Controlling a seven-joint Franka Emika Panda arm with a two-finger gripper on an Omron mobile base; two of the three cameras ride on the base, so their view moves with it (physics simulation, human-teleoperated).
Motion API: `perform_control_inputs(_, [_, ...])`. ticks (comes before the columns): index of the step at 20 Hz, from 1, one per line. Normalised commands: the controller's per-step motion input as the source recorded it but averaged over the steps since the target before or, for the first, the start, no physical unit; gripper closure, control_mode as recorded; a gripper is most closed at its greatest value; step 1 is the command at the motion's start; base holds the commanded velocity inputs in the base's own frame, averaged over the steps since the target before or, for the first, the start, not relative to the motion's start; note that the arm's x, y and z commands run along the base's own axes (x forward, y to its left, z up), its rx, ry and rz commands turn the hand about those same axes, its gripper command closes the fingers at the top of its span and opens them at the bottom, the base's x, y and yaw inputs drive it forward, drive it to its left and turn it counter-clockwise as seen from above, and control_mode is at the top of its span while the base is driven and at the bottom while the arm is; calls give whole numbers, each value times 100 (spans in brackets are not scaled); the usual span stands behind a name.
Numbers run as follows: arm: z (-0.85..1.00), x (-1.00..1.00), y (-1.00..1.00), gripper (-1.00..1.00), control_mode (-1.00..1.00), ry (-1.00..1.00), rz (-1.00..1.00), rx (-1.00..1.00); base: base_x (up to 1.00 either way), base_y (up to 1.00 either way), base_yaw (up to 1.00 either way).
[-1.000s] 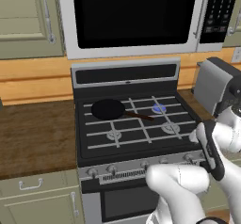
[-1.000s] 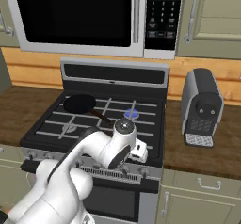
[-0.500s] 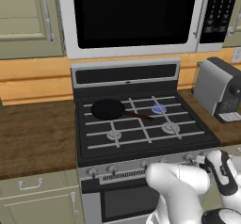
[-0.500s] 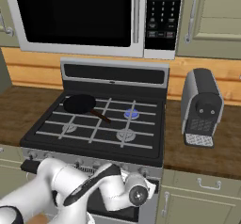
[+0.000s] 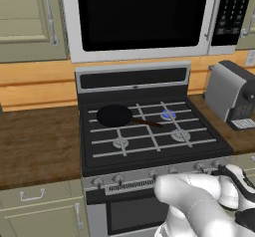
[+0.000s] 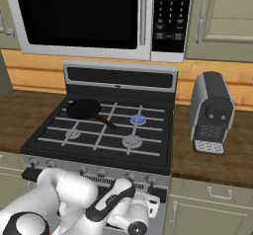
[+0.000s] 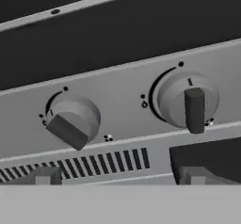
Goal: Turn off the rear right burner of the stove.
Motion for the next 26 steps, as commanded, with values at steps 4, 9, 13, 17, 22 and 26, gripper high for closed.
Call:
perform_control_inputs(4, [-9,0,-2,-100,-100,-38,3,-22,0,0,0])
perform_control_inputs(9, [0,0,9,-100,-100,-35,0,-27,0,0,0])
perform_control_inputs(13, [0,0,26,-100,-100,-37,-1,-34,0,0,0])
perform_control_inputs(17, [-2,1,4,-100,-100,-37,-1,-37,0,0,0])
perform_control_inputs(22, [0,30,8,-100,-100,-14,-6,-20,0,0,0])
perform_control_inputs(26, [0,35,0,-100,-100,-10,0,-10,0,0,0])
